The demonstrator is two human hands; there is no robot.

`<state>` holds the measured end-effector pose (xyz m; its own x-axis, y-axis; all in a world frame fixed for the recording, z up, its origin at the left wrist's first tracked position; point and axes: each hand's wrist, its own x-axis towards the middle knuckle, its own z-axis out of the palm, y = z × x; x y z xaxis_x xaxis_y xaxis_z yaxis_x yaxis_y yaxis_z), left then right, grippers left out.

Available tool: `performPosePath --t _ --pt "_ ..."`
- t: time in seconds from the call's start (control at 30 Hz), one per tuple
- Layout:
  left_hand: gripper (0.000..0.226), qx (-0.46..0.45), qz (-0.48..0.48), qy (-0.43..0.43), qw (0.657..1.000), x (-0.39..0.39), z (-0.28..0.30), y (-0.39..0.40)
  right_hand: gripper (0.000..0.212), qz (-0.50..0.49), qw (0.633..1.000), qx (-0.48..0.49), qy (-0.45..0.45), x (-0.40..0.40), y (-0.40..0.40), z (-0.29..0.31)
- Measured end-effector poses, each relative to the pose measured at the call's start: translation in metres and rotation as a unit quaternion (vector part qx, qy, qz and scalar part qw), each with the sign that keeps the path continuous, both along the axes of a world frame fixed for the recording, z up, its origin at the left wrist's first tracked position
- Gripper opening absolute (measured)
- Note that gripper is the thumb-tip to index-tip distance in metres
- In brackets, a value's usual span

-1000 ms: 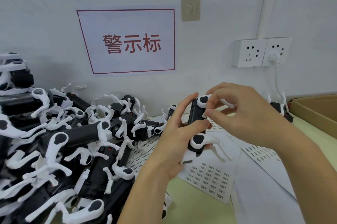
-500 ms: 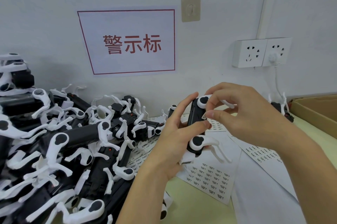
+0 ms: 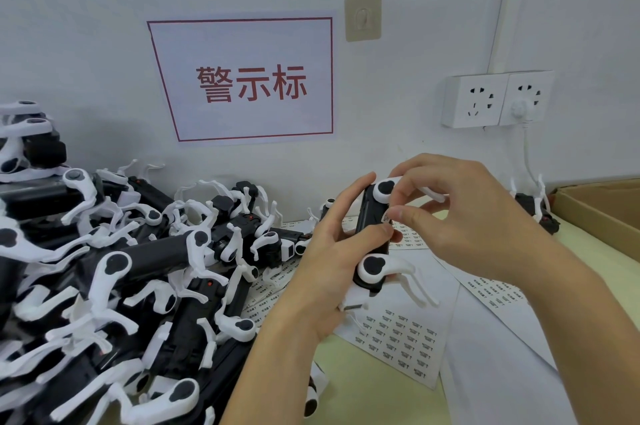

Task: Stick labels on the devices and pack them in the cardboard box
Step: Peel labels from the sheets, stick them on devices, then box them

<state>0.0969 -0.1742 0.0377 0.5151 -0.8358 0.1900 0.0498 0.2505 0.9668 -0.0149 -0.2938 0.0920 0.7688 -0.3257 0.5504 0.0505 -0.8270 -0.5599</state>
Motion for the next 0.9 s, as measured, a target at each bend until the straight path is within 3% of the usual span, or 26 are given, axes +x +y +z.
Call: performPosePath --t 0.9 --pt "0.045 -0.014 0.033 -0.046 0.998 -0.003 0.0029 0.001 0.019 -0.009 1.0 -0.023 0.004 0.0024 0.0023 -0.0017"
